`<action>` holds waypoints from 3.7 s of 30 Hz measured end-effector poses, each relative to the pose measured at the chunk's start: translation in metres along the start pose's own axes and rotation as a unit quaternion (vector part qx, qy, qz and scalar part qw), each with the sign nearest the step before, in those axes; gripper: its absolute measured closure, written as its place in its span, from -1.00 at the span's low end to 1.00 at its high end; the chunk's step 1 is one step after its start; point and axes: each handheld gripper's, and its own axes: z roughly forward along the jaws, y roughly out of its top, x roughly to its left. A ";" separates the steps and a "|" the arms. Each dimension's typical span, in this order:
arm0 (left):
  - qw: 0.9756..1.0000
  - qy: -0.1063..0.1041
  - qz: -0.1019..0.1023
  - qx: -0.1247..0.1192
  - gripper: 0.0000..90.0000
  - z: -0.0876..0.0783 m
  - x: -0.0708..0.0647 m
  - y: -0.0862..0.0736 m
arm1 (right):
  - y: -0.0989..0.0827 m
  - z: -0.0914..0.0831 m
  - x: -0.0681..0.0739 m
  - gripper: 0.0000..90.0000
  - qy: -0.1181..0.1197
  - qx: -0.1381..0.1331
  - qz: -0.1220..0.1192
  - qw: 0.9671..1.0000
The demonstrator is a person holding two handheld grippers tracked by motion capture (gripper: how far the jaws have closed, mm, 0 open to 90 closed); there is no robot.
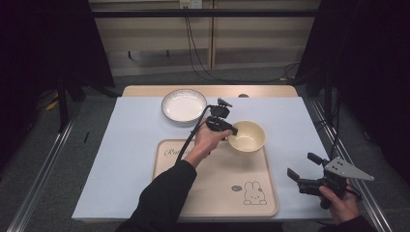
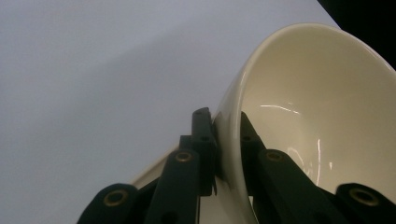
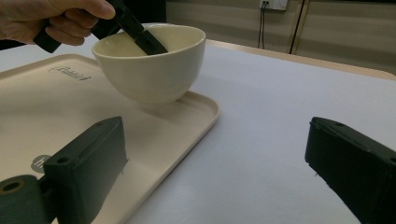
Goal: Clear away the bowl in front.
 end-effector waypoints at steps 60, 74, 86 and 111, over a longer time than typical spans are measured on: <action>0.994 0.032 0.034 -0.094 -0.93 0.003 0.004 -0.020 | 0.000 0.000 0.000 -0.90 0.001 0.002 0.001 1.000; 0.983 0.077 0.059 -0.156 -0.94 -0.049 0.015 -0.044 | 0.000 0.002 -0.001 -0.90 -0.001 0.004 0.001 1.000; 0.968 0.137 0.073 -0.197 -0.95 -0.077 0.022 -0.063 | 0.001 0.002 -0.001 -0.90 -0.004 0.003 0.002 1.000; 0.953 0.194 0.050 -0.228 -0.96 -0.142 0.043 -0.117 | 0.001 0.003 -0.001 -0.90 0.000 0.004 -0.002 1.000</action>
